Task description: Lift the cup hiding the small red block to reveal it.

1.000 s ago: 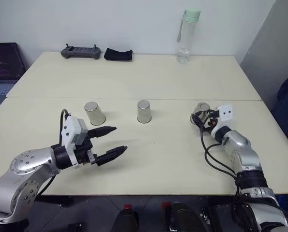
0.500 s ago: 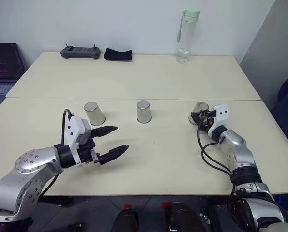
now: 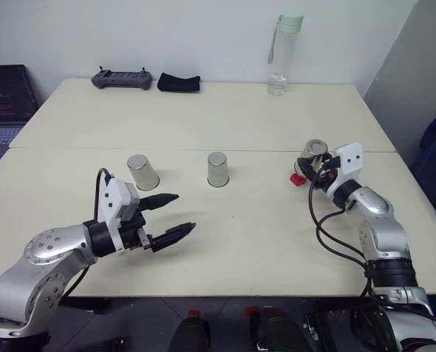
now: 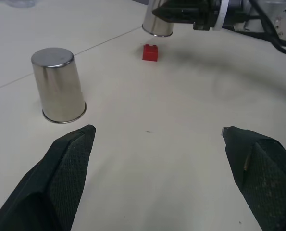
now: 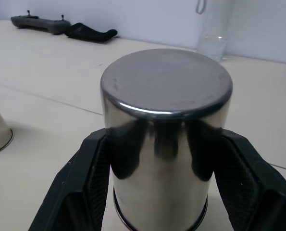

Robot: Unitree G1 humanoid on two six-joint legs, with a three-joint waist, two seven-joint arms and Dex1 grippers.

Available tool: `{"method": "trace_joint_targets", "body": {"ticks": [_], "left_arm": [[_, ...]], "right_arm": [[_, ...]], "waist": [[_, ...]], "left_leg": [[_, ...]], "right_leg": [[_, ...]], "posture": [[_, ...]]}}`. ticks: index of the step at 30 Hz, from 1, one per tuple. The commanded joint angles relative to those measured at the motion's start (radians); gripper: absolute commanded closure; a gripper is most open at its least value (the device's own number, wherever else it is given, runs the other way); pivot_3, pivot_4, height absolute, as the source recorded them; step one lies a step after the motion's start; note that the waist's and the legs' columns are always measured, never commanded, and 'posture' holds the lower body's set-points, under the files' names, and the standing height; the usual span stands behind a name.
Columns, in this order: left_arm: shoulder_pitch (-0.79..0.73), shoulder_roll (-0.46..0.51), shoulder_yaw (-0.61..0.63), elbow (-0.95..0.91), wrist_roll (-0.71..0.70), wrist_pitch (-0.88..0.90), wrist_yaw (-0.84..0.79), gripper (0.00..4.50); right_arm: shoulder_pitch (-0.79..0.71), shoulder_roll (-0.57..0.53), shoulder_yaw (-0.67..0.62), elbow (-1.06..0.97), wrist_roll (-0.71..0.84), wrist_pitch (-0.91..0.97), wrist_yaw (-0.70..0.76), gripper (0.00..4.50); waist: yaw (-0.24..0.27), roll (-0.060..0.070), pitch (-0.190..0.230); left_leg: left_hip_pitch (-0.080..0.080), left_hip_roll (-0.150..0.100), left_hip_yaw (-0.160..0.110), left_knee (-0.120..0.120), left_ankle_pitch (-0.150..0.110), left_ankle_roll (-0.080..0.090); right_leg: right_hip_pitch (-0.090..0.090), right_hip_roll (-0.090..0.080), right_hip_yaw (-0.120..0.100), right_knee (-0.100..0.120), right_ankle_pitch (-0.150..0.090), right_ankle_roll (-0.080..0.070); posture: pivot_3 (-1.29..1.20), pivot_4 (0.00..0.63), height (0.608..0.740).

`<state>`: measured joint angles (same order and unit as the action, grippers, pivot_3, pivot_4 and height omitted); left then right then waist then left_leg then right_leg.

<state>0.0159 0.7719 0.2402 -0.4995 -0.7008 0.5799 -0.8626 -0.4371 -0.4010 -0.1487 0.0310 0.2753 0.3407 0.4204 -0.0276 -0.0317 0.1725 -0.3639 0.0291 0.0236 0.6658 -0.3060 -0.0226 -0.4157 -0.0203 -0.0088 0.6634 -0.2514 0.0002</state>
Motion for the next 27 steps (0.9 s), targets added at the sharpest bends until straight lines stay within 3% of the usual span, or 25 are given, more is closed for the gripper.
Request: {"method": "trace_joint_targets", "body": {"ticks": [1,7,18,20,24,27], "left_arm": [[-0.008,-0.005,0.001,-0.018,-0.001,-0.013,0.003,0.00],[-0.019,-0.026,-0.029,-0.012,0.009,-0.016,0.008,0.00],[-0.041,-0.019,-0.033,0.001,0.007,-0.008,-0.012,0.00],[-0.035,-0.020,-0.032,-0.008,0.006,-0.007,-0.009,0.00],[-0.033,-0.023,-0.030,-0.010,0.008,-0.009,-0.002,0.00],[-0.026,-0.022,-0.024,-0.016,0.006,-0.009,0.001,0.00]], "right_arm": [[0.045,-0.052,-0.087,-0.144,0.041,0.089,-0.033,1.80],[0.172,-0.064,-0.111,-0.173,0.025,0.098,-0.049,1.80],[0.150,0.052,-0.115,-0.031,0.030,0.017,-0.096,1.80],[0.147,0.051,-0.104,-0.016,0.014,0.000,-0.098,1.10],[0.142,0.051,-0.095,0.020,-0.001,-0.029,-0.096,0.16],[0.145,0.048,-0.093,0.036,-0.009,-0.048,-0.098,0.04]], "waist": [[0.001,0.000,0.000],[0.003,0.000,0.000],[-0.002,0.000,0.000],[-0.002,0.000,0.000],[-0.002,0.000,0.000],[-0.002,0.000,0.000]], "left_leg": [[0.000,0.000,0.000,0.000,0.000,0.000],[0.000,0.000,0.000,0.000,0.000,0.000],[0.001,0.001,0.001,0.000,0.000,0.000],[0.001,0.000,0.001,0.000,0.000,0.000],[0.000,-0.001,0.002,0.000,0.000,0.000],[0.000,0.000,0.001,0.000,0.000,0.000]], "right_leg": [[0.000,0.000,0.000,0.000,0.000,0.000],[0.000,0.000,0.000,-0.001,0.000,0.000],[0.000,0.002,0.001,0.001,0.000,0.001],[0.000,0.002,0.001,0.000,0.000,0.001],[0.000,0.002,0.001,-0.001,0.000,0.001],[0.000,0.001,0.001,-0.001,0.000,0.000]], "posture": [[0.00,0.150,0.740],[0.00,0.150,0.740],[0.00,0.150,0.740],[0.00,0.150,0.740],[0.00,0.150,0.740],[0.00,0.150,0.740]]}}
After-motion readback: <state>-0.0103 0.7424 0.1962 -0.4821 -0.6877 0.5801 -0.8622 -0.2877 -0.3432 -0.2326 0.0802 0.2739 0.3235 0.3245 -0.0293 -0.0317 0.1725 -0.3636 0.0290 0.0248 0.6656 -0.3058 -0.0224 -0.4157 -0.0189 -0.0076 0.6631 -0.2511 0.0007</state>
